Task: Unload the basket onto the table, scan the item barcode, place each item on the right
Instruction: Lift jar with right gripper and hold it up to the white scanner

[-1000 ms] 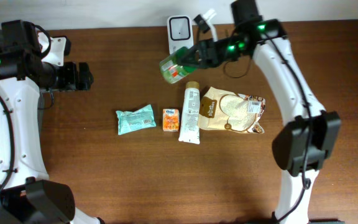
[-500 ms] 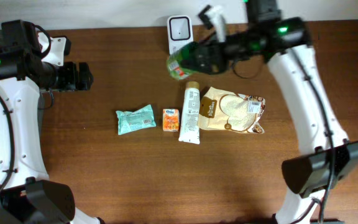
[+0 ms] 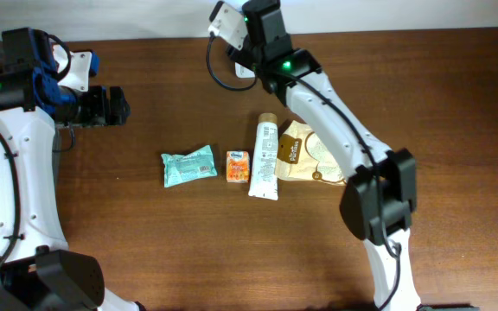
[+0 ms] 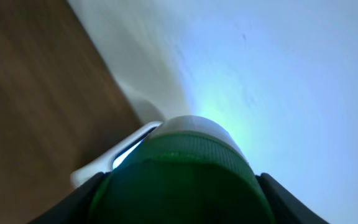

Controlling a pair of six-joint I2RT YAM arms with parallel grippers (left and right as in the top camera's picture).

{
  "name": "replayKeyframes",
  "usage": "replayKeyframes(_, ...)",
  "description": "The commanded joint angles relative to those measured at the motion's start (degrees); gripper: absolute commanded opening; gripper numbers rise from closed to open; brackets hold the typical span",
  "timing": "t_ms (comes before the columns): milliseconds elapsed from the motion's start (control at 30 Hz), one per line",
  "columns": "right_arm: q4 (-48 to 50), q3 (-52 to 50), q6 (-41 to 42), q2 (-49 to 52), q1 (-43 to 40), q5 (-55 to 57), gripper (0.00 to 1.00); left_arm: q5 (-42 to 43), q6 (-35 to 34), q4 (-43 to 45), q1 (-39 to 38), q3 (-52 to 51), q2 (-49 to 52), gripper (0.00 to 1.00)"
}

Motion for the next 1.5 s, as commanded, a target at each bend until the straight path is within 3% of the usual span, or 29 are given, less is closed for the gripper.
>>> replayKeyframes(0,7.8,1.2,-17.5,5.4,0.1,5.6,0.55,0.9,1.1,0.0,0.1,0.1,0.3,0.99)
replayKeyframes(167,20.5,1.2,-29.1,10.4,-0.6,9.9,0.57,0.9,1.1,0.0,0.1,0.1,0.3,0.99)
replayKeyframes(267,22.2,1.2,-35.9,11.4,-1.7,9.7,0.57,0.9,1.1,0.0,0.1,0.1,0.3,0.99)
replayKeyframes(500,15.5,1.2,-35.9,11.4,-1.7,7.8,0.56,0.9,1.1,0.0,0.1,0.1,0.3,0.99)
replayKeyframes(767,17.6,1.2,-35.8,11.1,-1.3,8.4,0.57,0.9,1.1,0.0,0.1,0.1,0.3,0.99)
replayKeyframes(967,15.8,1.2,-20.2,3.3,-0.5,8.3,0.56,0.9,1.1,0.0,0.1,0.1,0.3,0.99)
replayKeyframes(1100,3.3,1.2,-3.5,-6.6,0.2,3.7,0.56,0.9,1.1,0.0,0.1,0.1,0.3,0.99)
replayKeyframes(1233,-15.6,1.2,12.2,-18.5,-0.2,-16.2,0.56,0.9,1.1,0.0,0.1,0.1,0.3,0.99)
replayKeyframes(1333,-28.9,1.2,14.6,-24.5,-1.5,-25.4,0.53,0.9,1.1,0.0,0.1,0.1,0.3,0.99)
replayKeyframes(1467,-45.4,1.2,14.5,-27.0,-5.3,-23.5,0.49,0.9,1.1,0.0,0.1,0.1,0.3,0.99)
